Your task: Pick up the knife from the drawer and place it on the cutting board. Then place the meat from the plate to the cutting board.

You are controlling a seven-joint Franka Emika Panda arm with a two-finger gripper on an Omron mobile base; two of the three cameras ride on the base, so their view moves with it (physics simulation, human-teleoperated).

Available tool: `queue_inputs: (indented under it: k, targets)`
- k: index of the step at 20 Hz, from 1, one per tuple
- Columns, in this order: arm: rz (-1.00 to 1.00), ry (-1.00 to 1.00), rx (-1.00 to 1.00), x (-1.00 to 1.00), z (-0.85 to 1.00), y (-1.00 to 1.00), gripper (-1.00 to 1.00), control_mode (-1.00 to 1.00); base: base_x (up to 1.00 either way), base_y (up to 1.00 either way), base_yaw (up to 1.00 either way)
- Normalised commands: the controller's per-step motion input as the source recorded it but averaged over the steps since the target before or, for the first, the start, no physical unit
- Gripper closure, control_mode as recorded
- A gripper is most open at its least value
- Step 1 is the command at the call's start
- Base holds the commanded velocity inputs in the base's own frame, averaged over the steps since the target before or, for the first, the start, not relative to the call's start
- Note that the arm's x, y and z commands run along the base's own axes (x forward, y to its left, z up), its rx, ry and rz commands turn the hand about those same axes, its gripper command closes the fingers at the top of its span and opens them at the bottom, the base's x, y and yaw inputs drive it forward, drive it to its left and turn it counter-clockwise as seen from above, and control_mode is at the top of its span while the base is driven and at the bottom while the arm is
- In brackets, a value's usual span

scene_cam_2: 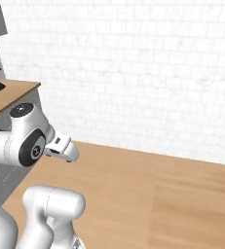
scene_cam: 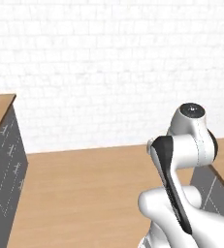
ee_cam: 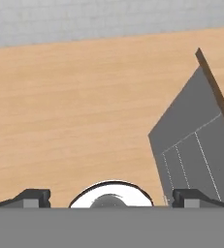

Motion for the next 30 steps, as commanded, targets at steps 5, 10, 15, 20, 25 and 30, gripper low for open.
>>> queue_inputs:
  k: [5, 10, 15, 20, 25, 30]
  targets:
    - [0.0, 0.0, 0.0, 0.0, 0.0, 0.0, -1.0, 1.0, 1.0, 0.54, 0.28]
    - [0.0, 0.0, 0.0, 0.0, 0.0, 0.0, -1.0, 1.0, 1.0, 0.57, 0.3]
    - [0.0, 0.0, 0.0, 0.0, 0.0, 0.0, -1.0, 1.0, 1.0, 0.24, 0.5]
    - [0.0, 0.0, 0.0, 0.0, 0.0, 0.0, -1.0, 1.0, 0.88, 0.0, 0.82]
    - [0.0, 0.0, 0.0, 0.0, 0.0, 0.0, -1.0, 1.0, 0.38, 0.0, 0.99]
    - [0.0, 0.0, 0.0, 0.0, 0.0, 0.0, -1.0, 1.0, 0.05, 0.0, 1.0]
